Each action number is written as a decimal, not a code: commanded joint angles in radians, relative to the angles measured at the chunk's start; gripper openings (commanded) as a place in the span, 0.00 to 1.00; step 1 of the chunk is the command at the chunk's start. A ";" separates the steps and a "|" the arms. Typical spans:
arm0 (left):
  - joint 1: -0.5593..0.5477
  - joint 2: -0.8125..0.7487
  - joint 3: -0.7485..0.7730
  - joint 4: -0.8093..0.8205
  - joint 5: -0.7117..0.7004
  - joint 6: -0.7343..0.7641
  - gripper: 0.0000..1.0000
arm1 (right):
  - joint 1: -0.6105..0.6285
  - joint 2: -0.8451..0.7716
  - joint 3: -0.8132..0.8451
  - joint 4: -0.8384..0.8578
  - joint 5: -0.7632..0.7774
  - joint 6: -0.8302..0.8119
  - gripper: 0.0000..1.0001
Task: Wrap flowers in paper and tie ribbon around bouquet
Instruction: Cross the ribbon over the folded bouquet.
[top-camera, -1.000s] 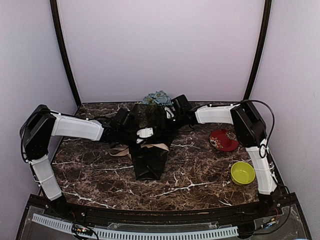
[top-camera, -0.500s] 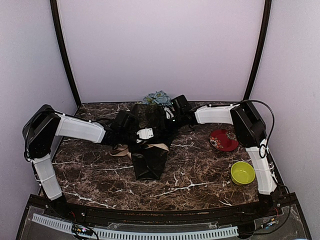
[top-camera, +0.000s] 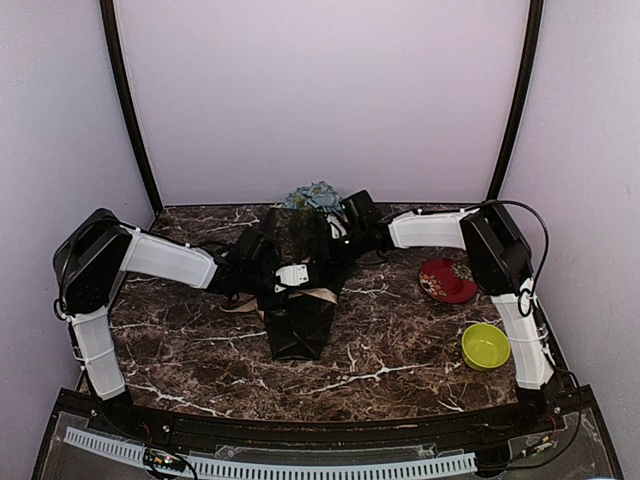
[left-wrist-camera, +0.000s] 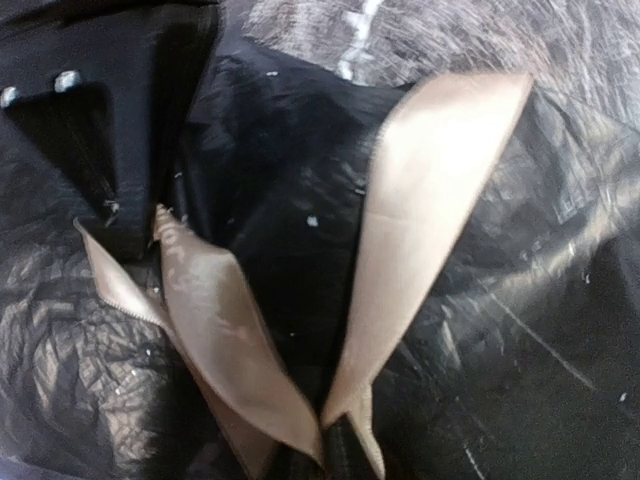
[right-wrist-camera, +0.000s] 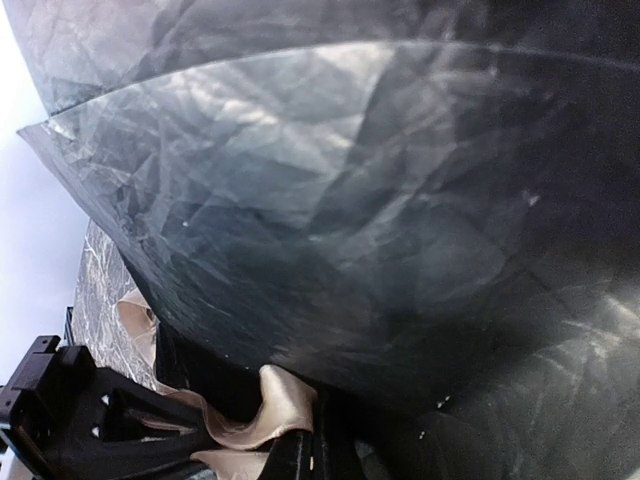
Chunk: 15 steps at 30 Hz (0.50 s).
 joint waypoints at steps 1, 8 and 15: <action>0.001 -0.017 0.016 -0.044 0.020 -0.021 0.00 | 0.018 -0.032 0.010 -0.032 0.007 -0.035 0.00; 0.001 -0.100 -0.019 -0.001 0.056 -0.065 0.00 | 0.035 -0.046 -0.007 -0.064 -0.013 -0.092 0.00; 0.026 -0.184 -0.047 0.035 0.166 -0.150 0.00 | 0.040 -0.038 -0.029 -0.082 -0.085 -0.133 0.00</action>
